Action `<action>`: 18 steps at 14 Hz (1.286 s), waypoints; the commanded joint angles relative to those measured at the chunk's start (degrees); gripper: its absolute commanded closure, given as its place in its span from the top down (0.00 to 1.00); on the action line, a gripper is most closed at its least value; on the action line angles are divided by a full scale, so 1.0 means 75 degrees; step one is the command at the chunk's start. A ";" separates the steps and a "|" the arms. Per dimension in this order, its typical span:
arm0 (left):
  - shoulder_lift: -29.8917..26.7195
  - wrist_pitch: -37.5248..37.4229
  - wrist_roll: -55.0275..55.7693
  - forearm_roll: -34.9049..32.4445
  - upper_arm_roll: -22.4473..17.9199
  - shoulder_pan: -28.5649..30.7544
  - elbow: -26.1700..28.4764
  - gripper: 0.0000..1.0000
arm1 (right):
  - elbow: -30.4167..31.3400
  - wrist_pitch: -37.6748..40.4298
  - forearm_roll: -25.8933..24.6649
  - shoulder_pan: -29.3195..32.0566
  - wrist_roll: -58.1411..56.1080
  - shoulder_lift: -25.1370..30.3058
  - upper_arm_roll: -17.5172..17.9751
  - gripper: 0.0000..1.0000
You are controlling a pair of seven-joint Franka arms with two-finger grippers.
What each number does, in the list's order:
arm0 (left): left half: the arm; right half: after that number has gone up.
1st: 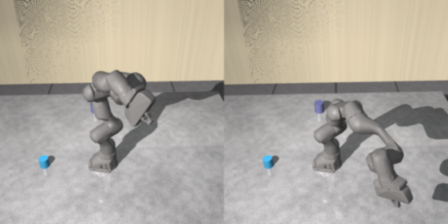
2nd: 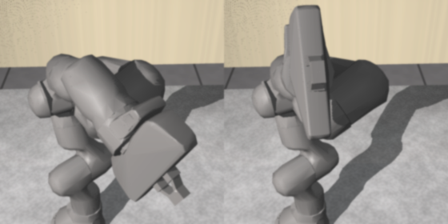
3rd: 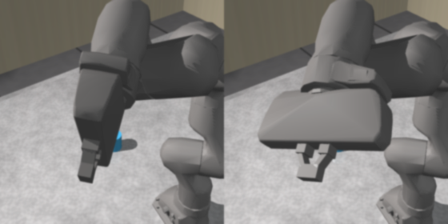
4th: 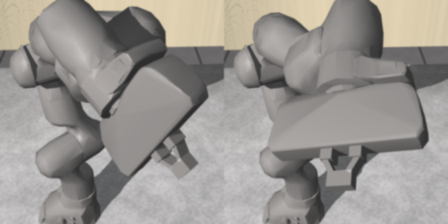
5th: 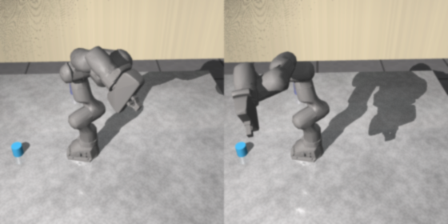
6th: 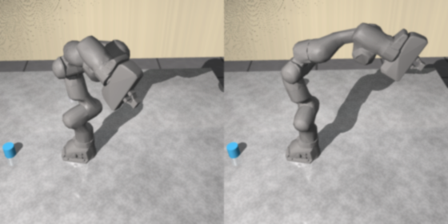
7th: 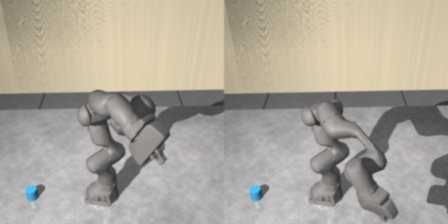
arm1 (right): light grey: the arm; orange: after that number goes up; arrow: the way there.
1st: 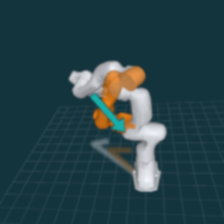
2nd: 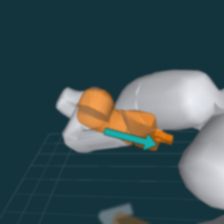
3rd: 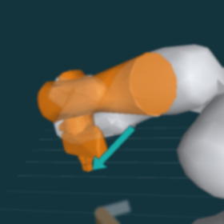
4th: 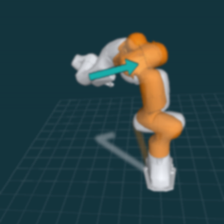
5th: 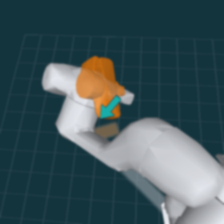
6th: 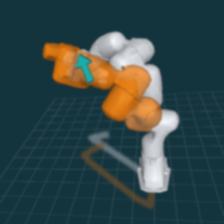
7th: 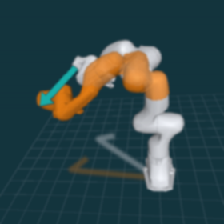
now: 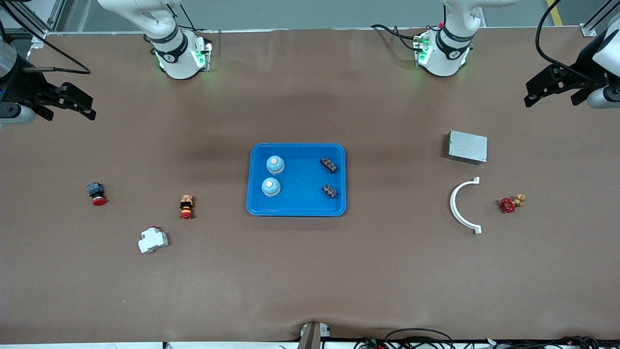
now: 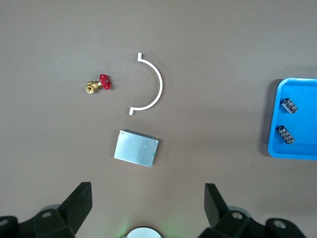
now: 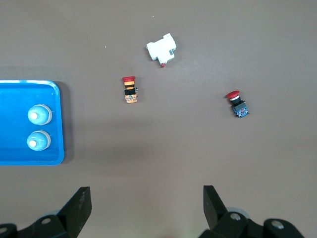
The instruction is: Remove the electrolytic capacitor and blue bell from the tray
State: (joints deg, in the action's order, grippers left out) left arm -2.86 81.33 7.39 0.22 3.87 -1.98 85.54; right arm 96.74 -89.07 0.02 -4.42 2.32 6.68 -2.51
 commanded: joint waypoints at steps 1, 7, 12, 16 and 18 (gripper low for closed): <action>0.0018 -0.0144 -0.0119 -0.0088 0.0012 -0.0005 -0.0120 1.00 | -0.0172 0.0052 0.0021 -0.0055 0.0066 -0.0128 -0.0005 1.00; 0.0054 -0.0144 -0.0107 -0.0088 0.0012 0.0030 -0.0143 1.00 | -0.0207 0.0051 0.0021 -0.0044 0.0066 -0.0164 -0.0005 1.00; 0.0147 -0.0144 -0.0153 -0.0088 0.0012 0.0030 -0.0131 1.00 | -0.0219 0.0051 0.0021 -0.0044 0.0066 -0.0164 -0.0005 1.00; 0.0171 -0.0110 0.0033 -0.0006 0.0024 -0.0075 -0.0050 1.00 | -0.0219 0.0051 0.0021 -0.0009 0.0066 -0.0164 -0.0005 1.00; 0.0322 -0.0016 0.0127 -0.0041 0.0199 -0.0076 -0.0038 1.00 | -0.0219 0.0040 0.0009 -0.0020 0.0066 -0.0164 -0.0005 1.00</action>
State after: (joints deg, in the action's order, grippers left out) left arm -1.46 81.14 7.53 0.22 4.37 -2.24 85.67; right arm 96.43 -89.19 0.04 -4.43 2.32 6.03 -2.50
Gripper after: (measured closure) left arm 0.000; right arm 0.000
